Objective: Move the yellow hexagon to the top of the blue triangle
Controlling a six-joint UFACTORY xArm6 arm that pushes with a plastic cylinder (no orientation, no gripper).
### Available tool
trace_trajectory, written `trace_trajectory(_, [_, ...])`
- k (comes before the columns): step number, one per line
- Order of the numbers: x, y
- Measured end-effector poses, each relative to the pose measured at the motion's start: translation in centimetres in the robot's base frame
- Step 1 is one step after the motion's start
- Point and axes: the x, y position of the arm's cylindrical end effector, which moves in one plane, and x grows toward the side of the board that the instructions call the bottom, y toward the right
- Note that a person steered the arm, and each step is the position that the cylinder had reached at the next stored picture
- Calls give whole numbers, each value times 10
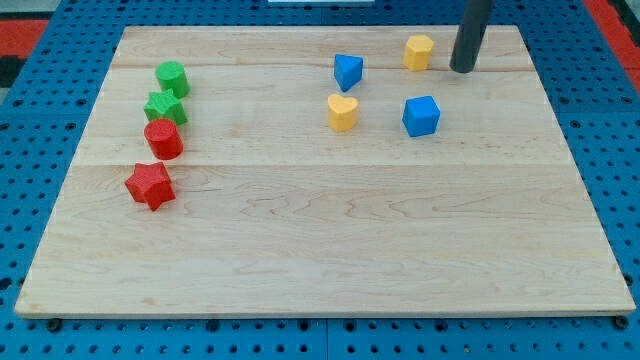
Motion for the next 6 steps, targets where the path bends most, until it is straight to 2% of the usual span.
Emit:
trace_trajectory(2, [-24,-38])
trace_trajectory(3, [-28,-30])
trace_trajectory(6, [-41,-107])
